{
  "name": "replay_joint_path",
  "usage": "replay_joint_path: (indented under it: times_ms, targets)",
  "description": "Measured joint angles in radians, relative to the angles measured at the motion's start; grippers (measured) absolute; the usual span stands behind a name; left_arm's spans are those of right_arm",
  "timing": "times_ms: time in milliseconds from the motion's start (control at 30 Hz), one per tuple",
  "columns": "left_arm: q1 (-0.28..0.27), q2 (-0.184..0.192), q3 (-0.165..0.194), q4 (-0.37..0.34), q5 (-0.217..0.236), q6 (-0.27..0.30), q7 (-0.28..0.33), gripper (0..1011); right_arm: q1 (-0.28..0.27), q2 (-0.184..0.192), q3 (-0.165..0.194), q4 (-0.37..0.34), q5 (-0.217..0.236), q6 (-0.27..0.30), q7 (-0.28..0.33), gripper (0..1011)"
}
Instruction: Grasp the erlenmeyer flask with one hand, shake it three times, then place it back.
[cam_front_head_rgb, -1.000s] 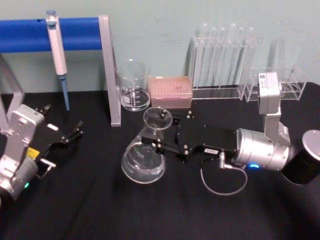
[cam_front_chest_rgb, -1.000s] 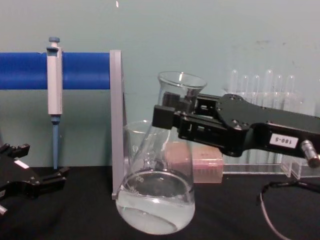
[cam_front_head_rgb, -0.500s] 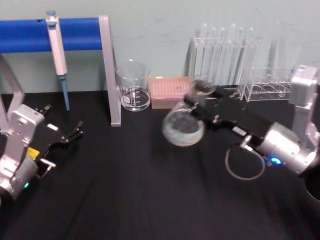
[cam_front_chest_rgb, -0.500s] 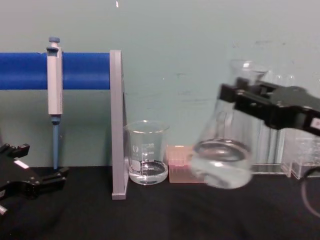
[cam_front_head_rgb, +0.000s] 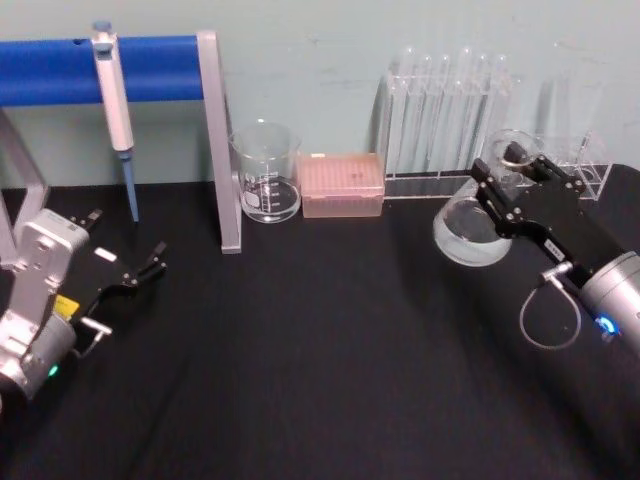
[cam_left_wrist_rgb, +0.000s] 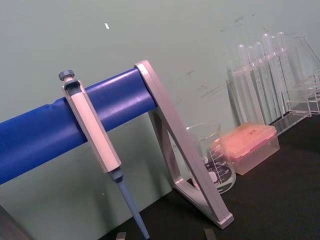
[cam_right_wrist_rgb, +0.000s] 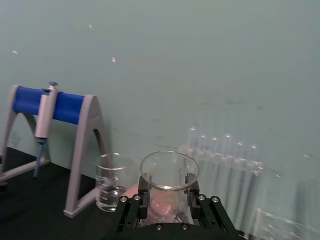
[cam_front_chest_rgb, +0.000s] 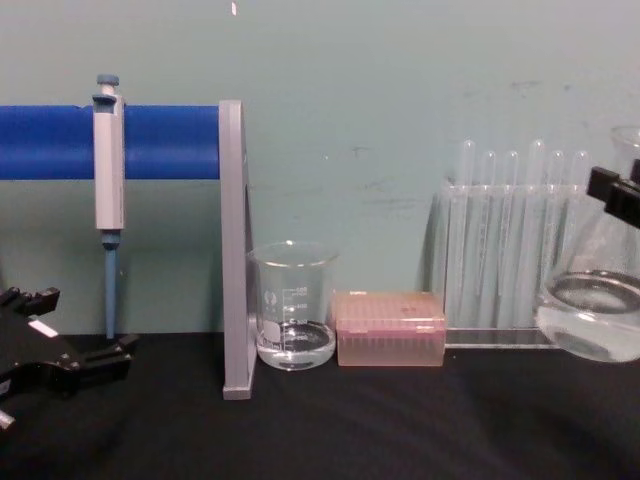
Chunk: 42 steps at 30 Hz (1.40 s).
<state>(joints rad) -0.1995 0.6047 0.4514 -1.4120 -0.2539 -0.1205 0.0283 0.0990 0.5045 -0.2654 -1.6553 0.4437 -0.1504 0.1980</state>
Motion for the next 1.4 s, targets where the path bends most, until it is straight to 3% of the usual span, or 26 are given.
replay_joint_path:
  times_ms: [167, 367, 733, 1000, 1233, 1400]
  targets:
    - [0.000, 0.000, 0.000, 0.000, 0.000, 0.000, 0.000, 1001, -0.014, -0.007, 0.016, -0.010, -0.017, 0.016, -0.013, 457]
    - [0.000, 0.000, 0.000, 0.000, 0.000, 0.000, 0.000, 1001, 0.006, -0.013, 0.001, 0.000, -0.012, 0.023, 0.055, 457]
    - [0.000, 0.000, 0.000, 0.000, 0.000, 0.000, 0.000, 1001, 0.119, -0.031, -0.114, 0.064, 0.021, 0.022, 0.346, 457]
    - [0.000, 0.000, 0.000, 0.000, 0.000, 0.000, 0.000, 1001, 0.184, -0.035, -0.189, 0.099, 0.043, 0.025, 0.468, 457]
    - [0.000, 0.000, 0.000, 0.000, 0.000, 0.000, 0.000, 1001, 0.218, -0.036, -0.227, 0.120, 0.061, 0.025, 0.506, 457]
    - [0.000, 0.000, 0.000, 0.000, 0.000, 0.000, 0.000, 1001, 0.222, -0.033, -0.233, 0.125, 0.070, 0.025, 0.501, 457]
